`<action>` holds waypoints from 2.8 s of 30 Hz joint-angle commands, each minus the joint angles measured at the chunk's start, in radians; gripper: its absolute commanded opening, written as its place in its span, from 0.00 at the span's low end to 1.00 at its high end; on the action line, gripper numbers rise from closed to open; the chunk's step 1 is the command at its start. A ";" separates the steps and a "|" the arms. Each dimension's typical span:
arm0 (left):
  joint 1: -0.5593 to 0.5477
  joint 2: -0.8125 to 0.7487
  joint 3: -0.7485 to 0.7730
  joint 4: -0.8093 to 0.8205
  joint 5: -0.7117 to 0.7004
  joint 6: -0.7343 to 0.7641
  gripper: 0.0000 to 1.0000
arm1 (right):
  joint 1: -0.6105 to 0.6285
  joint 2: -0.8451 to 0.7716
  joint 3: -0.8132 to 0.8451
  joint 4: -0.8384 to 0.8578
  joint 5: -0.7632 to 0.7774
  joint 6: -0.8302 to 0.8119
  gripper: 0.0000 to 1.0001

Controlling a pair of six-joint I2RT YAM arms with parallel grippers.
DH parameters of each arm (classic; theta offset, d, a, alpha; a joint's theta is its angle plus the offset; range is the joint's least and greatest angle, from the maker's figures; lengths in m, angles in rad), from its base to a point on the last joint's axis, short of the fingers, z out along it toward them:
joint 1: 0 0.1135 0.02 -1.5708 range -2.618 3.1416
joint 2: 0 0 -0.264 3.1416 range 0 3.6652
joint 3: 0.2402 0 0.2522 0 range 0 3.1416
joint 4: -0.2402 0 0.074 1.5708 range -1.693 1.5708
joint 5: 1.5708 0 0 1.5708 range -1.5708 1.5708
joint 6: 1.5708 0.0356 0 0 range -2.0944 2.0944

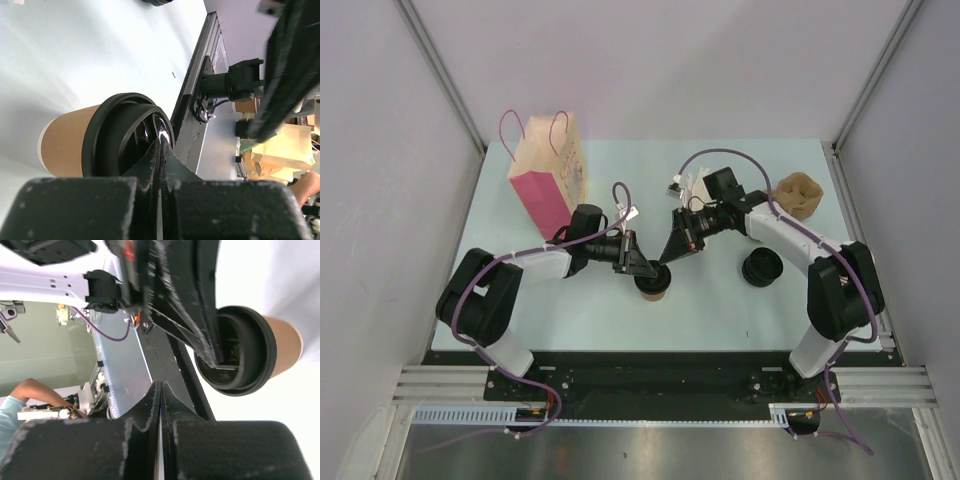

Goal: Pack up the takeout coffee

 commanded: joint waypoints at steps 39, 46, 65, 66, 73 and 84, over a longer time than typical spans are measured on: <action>-0.004 0.064 -0.014 -0.110 -0.109 0.063 0.00 | 0.008 0.160 0.010 -0.127 0.337 -0.162 0.00; -0.004 0.067 -0.013 -0.115 -0.115 0.066 0.00 | 0.030 0.118 0.022 -0.112 0.387 -0.155 0.00; -0.006 0.070 -0.010 -0.112 -0.128 0.069 0.00 | 0.162 0.016 0.130 -0.236 0.751 -0.181 0.17; -0.006 0.070 -0.011 -0.112 -0.128 0.069 0.00 | 0.162 0.025 0.128 -0.236 0.729 -0.181 0.17; -0.006 0.069 -0.010 -0.112 -0.125 0.069 0.00 | 0.153 0.041 0.130 -0.225 0.658 -0.171 0.17; -0.004 0.073 -0.011 -0.109 -0.126 0.069 0.00 | 0.145 0.005 0.128 -0.239 0.594 -0.165 0.18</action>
